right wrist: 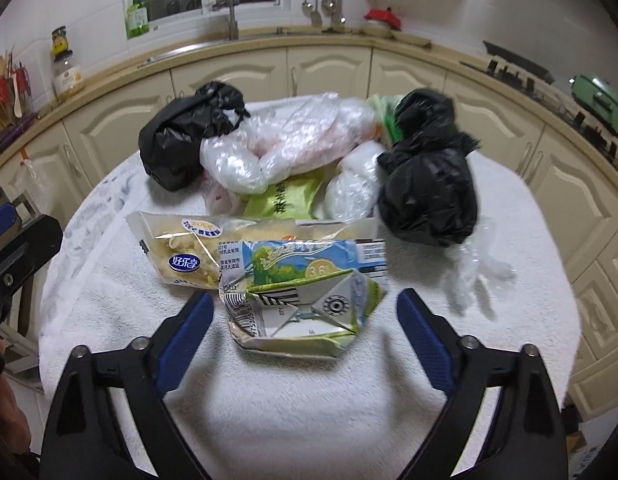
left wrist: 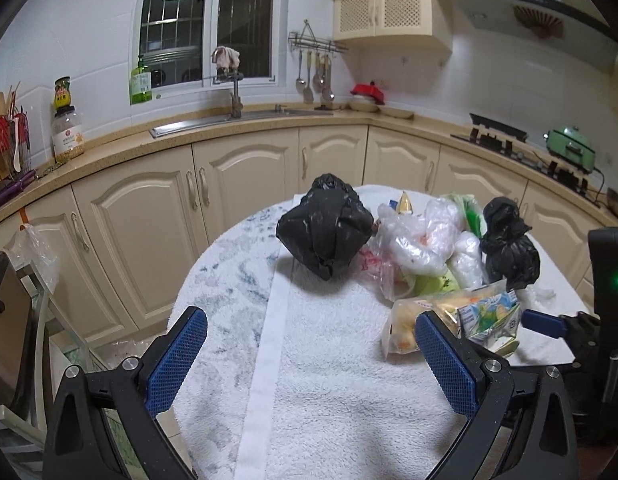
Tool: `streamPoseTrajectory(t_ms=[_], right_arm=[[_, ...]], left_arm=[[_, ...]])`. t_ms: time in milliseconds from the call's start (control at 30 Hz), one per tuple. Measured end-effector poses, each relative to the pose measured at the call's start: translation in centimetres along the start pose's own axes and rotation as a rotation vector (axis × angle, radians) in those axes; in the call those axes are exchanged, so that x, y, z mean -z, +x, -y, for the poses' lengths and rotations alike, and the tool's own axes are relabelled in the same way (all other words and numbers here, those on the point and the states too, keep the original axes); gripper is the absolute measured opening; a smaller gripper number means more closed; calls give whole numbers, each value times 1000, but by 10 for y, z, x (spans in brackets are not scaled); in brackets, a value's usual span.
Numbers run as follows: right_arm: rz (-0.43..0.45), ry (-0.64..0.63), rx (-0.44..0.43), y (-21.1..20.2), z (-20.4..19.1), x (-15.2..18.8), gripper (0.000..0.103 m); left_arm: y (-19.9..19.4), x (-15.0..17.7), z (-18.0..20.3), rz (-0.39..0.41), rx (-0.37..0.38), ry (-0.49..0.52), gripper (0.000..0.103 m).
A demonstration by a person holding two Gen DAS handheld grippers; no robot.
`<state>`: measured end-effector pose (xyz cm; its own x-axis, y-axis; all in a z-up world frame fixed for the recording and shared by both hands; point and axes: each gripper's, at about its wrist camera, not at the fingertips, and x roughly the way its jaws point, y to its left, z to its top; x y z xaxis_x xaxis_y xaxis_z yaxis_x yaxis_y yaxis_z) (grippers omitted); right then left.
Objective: Collect trash
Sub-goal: 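Grasp the crumpled juice carton with the right tool while the left tool grasps the snack bag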
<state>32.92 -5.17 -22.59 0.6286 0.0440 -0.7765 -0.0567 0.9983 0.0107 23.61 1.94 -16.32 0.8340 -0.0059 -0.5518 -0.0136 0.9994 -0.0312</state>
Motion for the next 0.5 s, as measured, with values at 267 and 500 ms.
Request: streamPoseTrajectory(t_ms=[267,500], right_arm=[[5,0,-44,6,4,2,76],[23,21,-59,-6,27,5,76]], left_arm=[[19,2,6,-42,16,14,102],[35,0,24,-86,59,73,102]])
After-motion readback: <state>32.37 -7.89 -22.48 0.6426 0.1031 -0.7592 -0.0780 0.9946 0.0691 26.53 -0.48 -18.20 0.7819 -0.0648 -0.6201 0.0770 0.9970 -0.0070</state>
